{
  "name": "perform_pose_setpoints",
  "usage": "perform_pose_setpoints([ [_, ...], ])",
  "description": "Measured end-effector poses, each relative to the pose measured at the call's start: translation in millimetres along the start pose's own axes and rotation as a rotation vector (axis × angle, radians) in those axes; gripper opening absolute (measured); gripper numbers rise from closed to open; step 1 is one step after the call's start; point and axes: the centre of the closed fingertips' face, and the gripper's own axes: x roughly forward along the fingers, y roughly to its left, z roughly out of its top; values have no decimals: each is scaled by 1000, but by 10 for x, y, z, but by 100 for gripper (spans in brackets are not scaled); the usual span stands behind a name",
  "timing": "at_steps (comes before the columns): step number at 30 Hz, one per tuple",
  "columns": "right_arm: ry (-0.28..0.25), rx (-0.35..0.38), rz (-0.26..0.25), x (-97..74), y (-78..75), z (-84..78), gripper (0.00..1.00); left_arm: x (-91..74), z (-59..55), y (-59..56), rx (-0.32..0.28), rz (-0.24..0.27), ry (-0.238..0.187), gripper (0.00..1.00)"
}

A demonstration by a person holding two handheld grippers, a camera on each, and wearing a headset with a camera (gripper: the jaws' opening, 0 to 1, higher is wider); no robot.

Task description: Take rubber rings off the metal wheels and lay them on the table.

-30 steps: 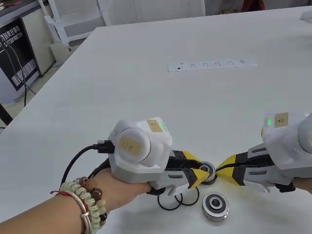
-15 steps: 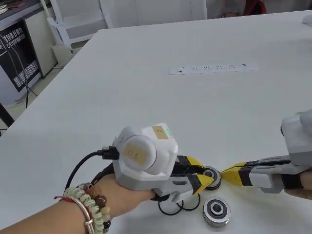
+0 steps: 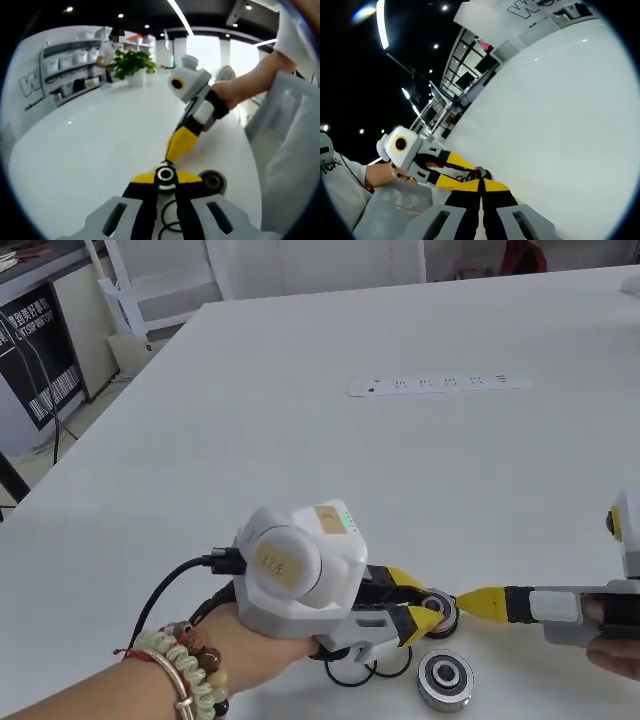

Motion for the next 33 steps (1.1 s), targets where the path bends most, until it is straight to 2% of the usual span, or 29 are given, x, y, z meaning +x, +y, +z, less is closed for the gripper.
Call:
perform_pose_setpoints([
  [11, -5, 36, 26, 18, 61, 6, 0, 4, 1, -2, 16, 6, -3, 14],
  [20, 10, 0, 32, 54, 101, 13, 0, 6, 4, 3, 11, 7, -16, 14],
  [26, 5, 8, 46, 55, 115, 10, 0, 10, 6, 0, 9, 6, -20, 14],
  [33, 10, -13, 79, 95, 212, 24, 0, 20, 14, 5, 10, 8, -24, 14],
])
